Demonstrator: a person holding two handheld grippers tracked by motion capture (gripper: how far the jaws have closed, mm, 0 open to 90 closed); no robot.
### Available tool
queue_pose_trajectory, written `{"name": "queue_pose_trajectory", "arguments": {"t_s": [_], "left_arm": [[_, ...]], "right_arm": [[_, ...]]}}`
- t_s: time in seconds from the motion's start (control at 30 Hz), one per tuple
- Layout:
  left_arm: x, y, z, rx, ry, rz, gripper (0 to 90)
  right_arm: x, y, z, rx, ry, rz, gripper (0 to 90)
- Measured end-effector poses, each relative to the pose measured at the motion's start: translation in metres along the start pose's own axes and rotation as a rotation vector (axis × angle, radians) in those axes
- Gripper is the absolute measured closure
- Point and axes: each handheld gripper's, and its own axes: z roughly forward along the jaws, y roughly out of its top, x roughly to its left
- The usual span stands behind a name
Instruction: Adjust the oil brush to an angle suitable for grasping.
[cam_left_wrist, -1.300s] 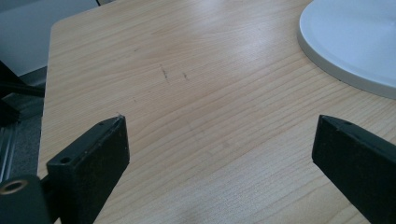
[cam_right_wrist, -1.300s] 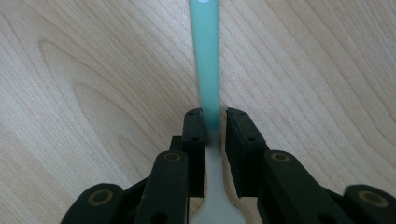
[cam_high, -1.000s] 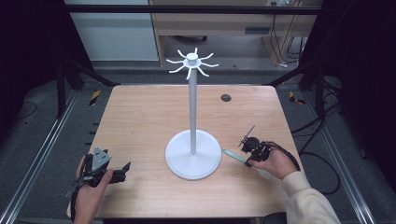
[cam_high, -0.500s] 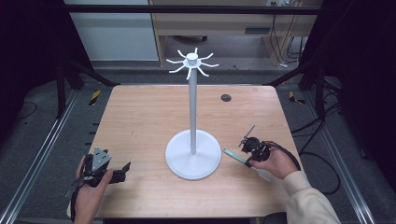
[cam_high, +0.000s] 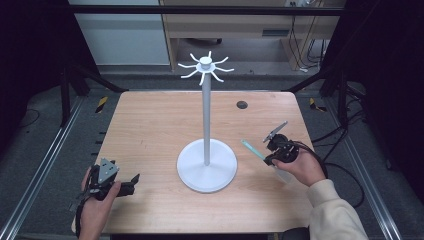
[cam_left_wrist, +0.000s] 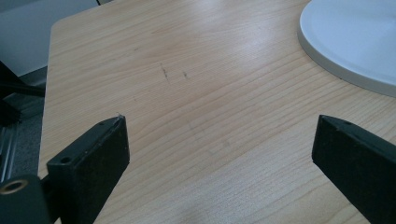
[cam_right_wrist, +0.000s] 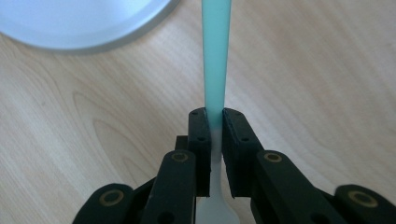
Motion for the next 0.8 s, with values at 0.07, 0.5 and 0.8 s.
{"name": "queue_pose_trajectory", "arguments": {"t_s": [0.07, 0.5, 0.8], "left_arm": [[0.0, 0.0, 0.0, 0.001, 0.0, 0.0, 3.6], [0.0, -0.001, 0.0, -0.003, 0.0, -0.006, 3.5], [0.001, -0.002, 0.0, -0.007, 0.012, -0.019, 3.0]], "right_arm": [[-0.001, 0.002, -0.005, -0.027, -0.006, 0.015, 82.4], [-0.01, 0.014, -0.034, -0.304, -0.056, 0.105, 82.5], [-0.014, 0.023, -0.047, -0.47, -0.063, 0.157, 82.5]]}}
